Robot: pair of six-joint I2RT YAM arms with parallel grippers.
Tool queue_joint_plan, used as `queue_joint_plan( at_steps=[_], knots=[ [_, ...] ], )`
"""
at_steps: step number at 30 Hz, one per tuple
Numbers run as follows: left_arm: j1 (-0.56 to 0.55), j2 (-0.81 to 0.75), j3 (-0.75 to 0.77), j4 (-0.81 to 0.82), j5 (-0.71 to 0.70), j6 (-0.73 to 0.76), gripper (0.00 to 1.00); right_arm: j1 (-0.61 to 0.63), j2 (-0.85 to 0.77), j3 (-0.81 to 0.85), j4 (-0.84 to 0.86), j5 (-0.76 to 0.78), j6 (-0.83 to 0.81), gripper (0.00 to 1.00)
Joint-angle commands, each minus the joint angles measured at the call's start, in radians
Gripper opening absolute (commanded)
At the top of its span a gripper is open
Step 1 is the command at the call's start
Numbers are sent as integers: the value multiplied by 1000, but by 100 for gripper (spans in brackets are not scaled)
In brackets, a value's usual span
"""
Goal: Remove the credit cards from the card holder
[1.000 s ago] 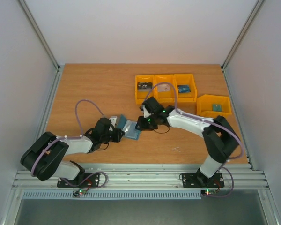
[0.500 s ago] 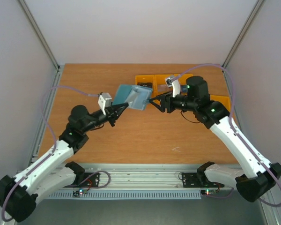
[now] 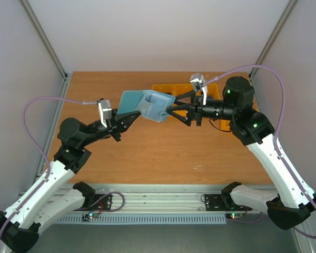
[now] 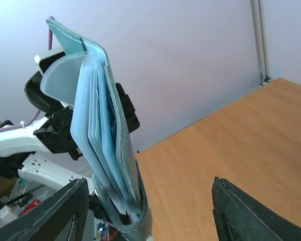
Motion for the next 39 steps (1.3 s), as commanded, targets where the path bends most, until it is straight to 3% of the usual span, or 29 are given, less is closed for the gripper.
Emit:
queue_joint_plan(
  at_steps=[1,5,16,21,25,31,39],
  knots=[
    [3,-31,38,59,12,-47,0,24,7,15,15,-5,-21,66],
    [3,-31,34,76,28,-65,0,49,24,22,19,41,-17,61],
    [0,-37,20,68,32,-94,0,184,106,96,-8,137,-82,59],
    [1,-46,21,70,22,-99,0,174,8,46,-37,71,-215,68],
    [1,-45,15,74,58,-84,0,152,-29,56,-100,139,-228,71],
    [0,-54,17,69,63,-77,0,150,-32,76,-131,306,-202,63],
    [0,-57,20,69,76,-77,0,150,-21,115,-129,368,-153,55]
  ],
)
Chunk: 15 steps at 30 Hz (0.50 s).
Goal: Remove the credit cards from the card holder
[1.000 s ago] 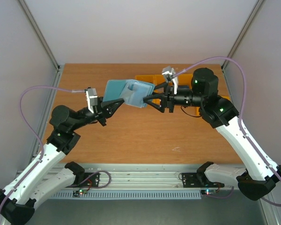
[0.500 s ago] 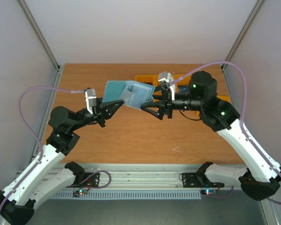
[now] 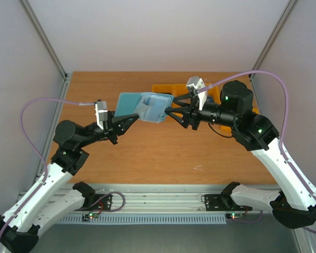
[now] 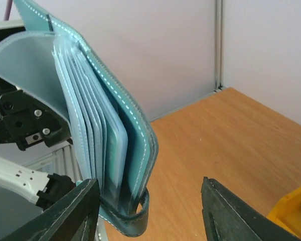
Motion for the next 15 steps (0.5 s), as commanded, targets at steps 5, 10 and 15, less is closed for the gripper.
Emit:
queue_joint_plan(
  at_steps=[5,10,15],
  knots=[
    [-2,-22,11,64,28,10,0,-2,10,75,-30,55,45,55],
    [-5,-22,10,62,31,10,0,-2,27,82,-17,-7,56,57],
    [-8,-22,6,61,35,13,0,-2,44,86,0,-33,78,58]
  ],
)
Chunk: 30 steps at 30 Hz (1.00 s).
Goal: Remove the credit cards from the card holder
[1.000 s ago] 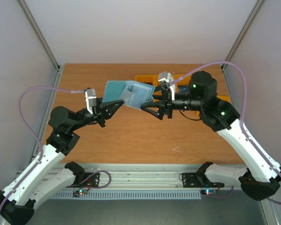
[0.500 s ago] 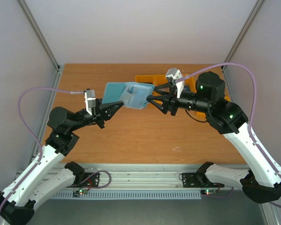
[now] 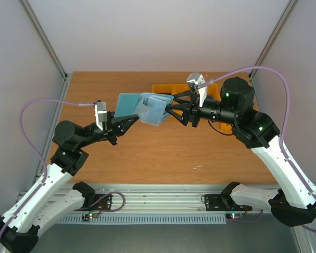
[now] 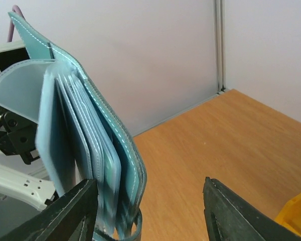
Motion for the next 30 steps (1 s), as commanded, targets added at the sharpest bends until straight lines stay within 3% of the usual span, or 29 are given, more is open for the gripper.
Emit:
queue_joint_plan(
  at_steps=[1,10,24,26,30],
  knots=[
    [-7,-17,6,60,20,13,0,-2,21,25,22,-55,32,58],
    [-9,-11,-3,44,-22,-1,0,13,75,21,85,-229,64,67],
    [-9,2,-21,12,-95,-4,0,92,123,-1,194,-171,132,67],
    [-9,5,-24,8,-100,-4,0,115,131,2,202,-132,132,62],
    [-9,7,-24,5,-91,-1,0,126,145,15,194,-55,152,30]
  ],
)
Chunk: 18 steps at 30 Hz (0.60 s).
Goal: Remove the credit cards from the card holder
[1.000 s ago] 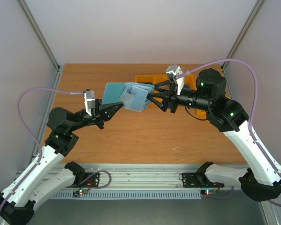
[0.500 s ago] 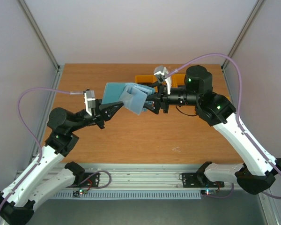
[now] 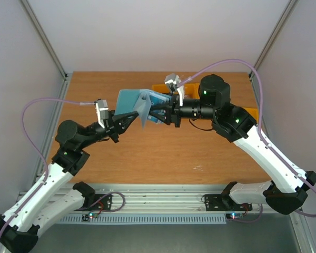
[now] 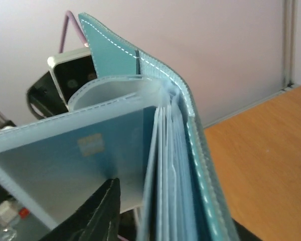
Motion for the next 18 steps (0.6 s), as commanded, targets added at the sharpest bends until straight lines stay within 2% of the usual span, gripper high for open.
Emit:
queue_joint_plan(
  at_steps=[1,5,6,7,8,9,10,12,16,18],
  knots=[
    [-3,5,-8,21,-2,2,0,17,19,18,31,90,36,24],
    [-3,6,-10,18,2,1,0,17,36,37,11,88,45,9],
    [-3,7,-10,15,-3,1,4,17,41,46,-4,90,44,6],
    [-2,7,-7,8,-14,4,18,17,43,57,-26,99,39,2],
    [-2,4,-5,2,-29,13,40,17,43,66,-47,125,33,1],
    [-1,3,-4,-4,-46,23,57,17,40,67,-69,156,26,1],
    [2,2,-2,-7,-63,42,67,17,36,69,-90,193,23,1],
    [7,0,0,-11,-102,87,96,17,38,95,-161,306,30,1],
    [10,9,-10,-20,-182,198,99,32,144,265,-458,681,142,1],
    [11,14,-18,-28,-227,247,99,92,221,373,-585,885,155,1]
  ],
)
